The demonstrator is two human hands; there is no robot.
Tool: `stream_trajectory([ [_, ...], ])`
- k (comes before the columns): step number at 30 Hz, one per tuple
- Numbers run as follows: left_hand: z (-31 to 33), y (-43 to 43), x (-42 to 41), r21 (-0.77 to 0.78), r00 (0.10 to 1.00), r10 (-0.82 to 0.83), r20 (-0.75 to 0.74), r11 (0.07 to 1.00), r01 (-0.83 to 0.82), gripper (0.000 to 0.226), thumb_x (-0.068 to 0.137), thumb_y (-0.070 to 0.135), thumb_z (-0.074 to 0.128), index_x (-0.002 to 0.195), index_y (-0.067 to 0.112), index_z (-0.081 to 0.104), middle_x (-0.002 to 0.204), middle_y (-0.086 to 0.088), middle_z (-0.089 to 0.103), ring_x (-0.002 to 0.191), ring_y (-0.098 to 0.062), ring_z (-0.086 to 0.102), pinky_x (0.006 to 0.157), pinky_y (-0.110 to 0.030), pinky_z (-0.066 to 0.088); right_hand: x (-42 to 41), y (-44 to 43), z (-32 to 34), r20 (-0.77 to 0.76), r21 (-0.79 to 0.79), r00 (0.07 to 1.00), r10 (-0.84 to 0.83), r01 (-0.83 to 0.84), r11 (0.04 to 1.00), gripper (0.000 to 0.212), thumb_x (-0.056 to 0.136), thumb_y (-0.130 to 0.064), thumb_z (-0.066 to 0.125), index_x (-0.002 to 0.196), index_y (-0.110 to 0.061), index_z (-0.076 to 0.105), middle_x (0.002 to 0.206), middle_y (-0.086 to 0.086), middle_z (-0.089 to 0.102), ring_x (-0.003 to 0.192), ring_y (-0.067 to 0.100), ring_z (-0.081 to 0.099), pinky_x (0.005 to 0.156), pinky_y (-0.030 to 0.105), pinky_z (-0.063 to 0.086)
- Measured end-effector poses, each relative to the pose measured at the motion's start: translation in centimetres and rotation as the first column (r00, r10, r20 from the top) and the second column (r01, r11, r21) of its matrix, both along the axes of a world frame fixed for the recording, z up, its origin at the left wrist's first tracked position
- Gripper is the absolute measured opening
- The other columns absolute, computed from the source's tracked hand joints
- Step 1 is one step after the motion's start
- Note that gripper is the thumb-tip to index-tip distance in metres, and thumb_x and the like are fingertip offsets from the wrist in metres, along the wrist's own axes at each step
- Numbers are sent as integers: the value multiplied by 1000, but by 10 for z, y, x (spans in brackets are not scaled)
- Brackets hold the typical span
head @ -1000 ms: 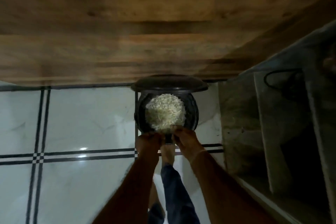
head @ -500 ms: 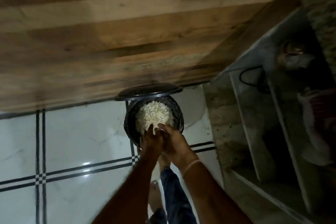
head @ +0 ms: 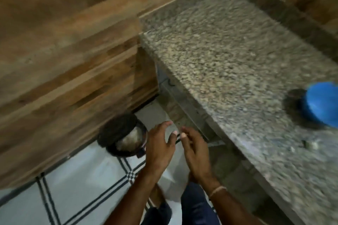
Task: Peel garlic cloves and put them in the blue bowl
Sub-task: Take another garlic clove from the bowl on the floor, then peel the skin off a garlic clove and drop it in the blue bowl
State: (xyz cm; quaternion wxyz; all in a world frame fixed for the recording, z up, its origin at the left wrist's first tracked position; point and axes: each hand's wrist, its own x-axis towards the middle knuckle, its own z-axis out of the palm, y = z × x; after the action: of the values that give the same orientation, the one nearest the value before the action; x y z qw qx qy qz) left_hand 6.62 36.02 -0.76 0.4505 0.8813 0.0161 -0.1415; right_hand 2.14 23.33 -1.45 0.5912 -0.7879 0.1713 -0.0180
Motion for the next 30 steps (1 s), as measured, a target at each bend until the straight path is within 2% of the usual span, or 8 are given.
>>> stream_trajectory([
  [4,29,-83,-14,76,972,-205,118,978,197,36,101,37,57,135,28,62,136,2,63,127,-21,54,104,-35,44,-36,-81,28,94,-98,991,-90,100,990,26,106,-31,55,124,-19,69,114,-9,71,106,1,65,89,22,53],
  [7,34,-153,-24,90,937,-315,149,948,304,31,100,25,65,131,24,66,134,1,64,124,-21,57,101,-30,43,-64,-154,34,68,-125,983,-170,177,976,32,103,-39,53,127,-25,69,121,-14,69,109,-3,64,92,25,55],
  [11,25,-234,-41,75,904,-406,134,914,400,29,99,28,67,127,26,68,127,6,65,117,-15,61,95,-26,47,-99,-235,32,49,-195,968,-246,251,948,29,104,-37,54,128,-29,68,122,-16,68,106,0,66,88,30,57],
  [14,21,-295,-50,62,880,-463,110,886,459,29,94,28,73,122,25,69,118,7,66,107,-13,64,90,-30,52,-123,-288,29,64,-248,930,-361,365,897,29,103,-36,53,128,-29,67,125,-14,68,109,2,66,90,32,57],
  [18,7,-346,-54,115,848,-528,58,847,519,26,87,23,80,110,21,67,104,7,58,94,-13,62,77,-24,47,-139,-341,9,78,-450,871,-485,465,763,26,103,-17,59,127,-25,64,122,-7,65,111,19,65,88,33,53],
  [22,-9,-358,-58,228,775,-619,126,778,585,16,86,16,75,94,23,63,91,6,58,86,-19,60,72,-40,55,-137,-376,-8,-54,-654,856,-514,358,666,36,95,-19,67,131,-20,61,127,7,58,114,33,56,86,44,52],
  [27,-5,-352,-49,260,611,-767,195,641,722,7,97,13,66,101,17,70,95,2,64,85,-17,62,72,-40,54,-126,-383,-8,-194,-746,834,-516,217,630,39,85,-21,74,121,-24,62,131,5,53,114,34,50,83,46,50],
  [30,20,-359,-39,157,700,-689,188,725,671,11,94,13,68,102,21,71,94,7,63,77,-4,61,69,-31,55,-123,-379,-7,-177,-753,823,-540,240,613,40,85,-20,75,122,-25,61,131,3,53,115,32,49,81,44,49],
])
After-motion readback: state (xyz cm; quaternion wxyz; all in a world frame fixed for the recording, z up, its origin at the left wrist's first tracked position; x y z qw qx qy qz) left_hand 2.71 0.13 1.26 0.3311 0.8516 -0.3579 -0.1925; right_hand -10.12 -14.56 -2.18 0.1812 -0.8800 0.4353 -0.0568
